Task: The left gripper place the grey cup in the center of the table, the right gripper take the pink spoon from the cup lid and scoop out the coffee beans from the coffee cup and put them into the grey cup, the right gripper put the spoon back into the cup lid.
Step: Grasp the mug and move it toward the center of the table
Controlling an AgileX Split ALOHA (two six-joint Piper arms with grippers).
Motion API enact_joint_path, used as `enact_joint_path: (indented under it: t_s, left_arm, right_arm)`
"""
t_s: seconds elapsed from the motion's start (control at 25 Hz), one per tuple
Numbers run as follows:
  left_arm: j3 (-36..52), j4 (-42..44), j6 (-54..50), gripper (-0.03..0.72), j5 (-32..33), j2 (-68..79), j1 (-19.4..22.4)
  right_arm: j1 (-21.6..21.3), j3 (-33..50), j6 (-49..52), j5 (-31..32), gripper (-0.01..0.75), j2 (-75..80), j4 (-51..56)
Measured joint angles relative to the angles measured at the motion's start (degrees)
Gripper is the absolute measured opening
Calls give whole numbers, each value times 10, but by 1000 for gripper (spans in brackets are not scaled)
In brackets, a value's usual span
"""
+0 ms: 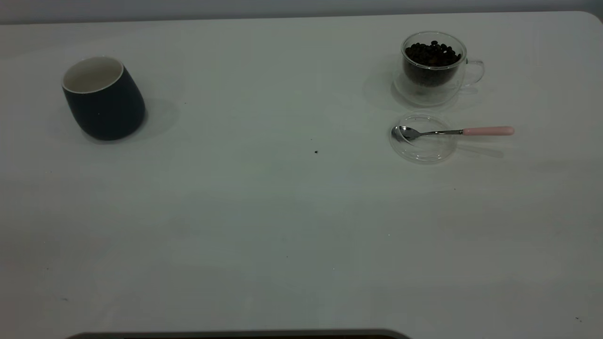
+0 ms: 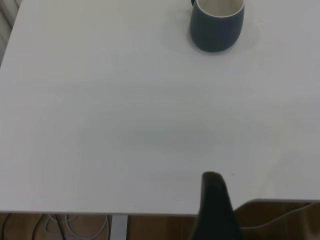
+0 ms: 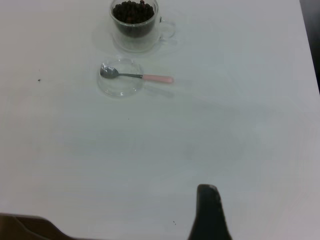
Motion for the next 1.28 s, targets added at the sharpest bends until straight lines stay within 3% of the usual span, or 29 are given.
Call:
enact_joint_path:
  t_s: [1.28]
  left_arm:
    - [-8, 12, 7, 586, -12, 11, 0]
  right_arm:
    - [0, 0, 0, 0, 591, 0, 0]
